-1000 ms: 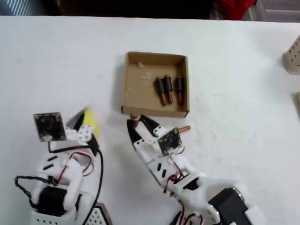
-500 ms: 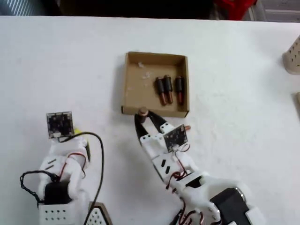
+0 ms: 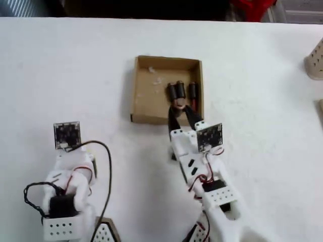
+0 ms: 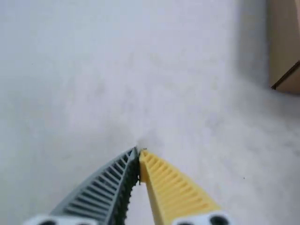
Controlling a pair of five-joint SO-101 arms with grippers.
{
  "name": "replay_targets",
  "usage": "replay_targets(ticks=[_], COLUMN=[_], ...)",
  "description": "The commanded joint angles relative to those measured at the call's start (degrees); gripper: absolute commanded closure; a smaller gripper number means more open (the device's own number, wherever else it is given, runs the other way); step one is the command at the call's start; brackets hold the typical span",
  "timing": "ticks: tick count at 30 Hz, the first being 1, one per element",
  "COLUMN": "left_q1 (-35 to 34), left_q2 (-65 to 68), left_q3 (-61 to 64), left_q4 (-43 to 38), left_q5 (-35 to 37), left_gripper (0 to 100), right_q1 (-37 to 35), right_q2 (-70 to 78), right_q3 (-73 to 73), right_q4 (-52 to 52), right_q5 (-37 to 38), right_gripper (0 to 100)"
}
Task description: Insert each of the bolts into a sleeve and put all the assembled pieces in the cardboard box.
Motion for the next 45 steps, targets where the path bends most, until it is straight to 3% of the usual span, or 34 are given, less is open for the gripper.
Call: replay_targets(ticks=[1,7,16,24,37,45], left_q1=[-1.98,-2.24,-2.24,-2.24,-2.24,-2.24], left_q2=[-0.31,-0.31,-0.31,-0.31,-0.31,-0.31], left_q3=[0.09,0.09,0.09,0.09,0.09,0.09], left_q4=[0.18,0.18,0.18,0.18,0.18,0.18], left_q5=[-0.70,-5.01,-6.24,-6.33,-6.33,-6.33], left_gripper=[98,98,98,98,98,98], right_q1=[1.45,1.01,1.27,1.36,1.36,1.45], right_q2=[-13.58,-28.18,-25.71,-2.77,39.87,62.55], right_q3=[-2.90,-9.67,-23.12,-44.04,-74.46,-97.05], right_q4=[20.18,45.05,54.73,62.37,65.36,76.18], right_q5=[4.75,4.66,5.01,4.75,5.01,5.10], right_gripper=[98.2,98.1,97.8,98.1,98.0,97.8])
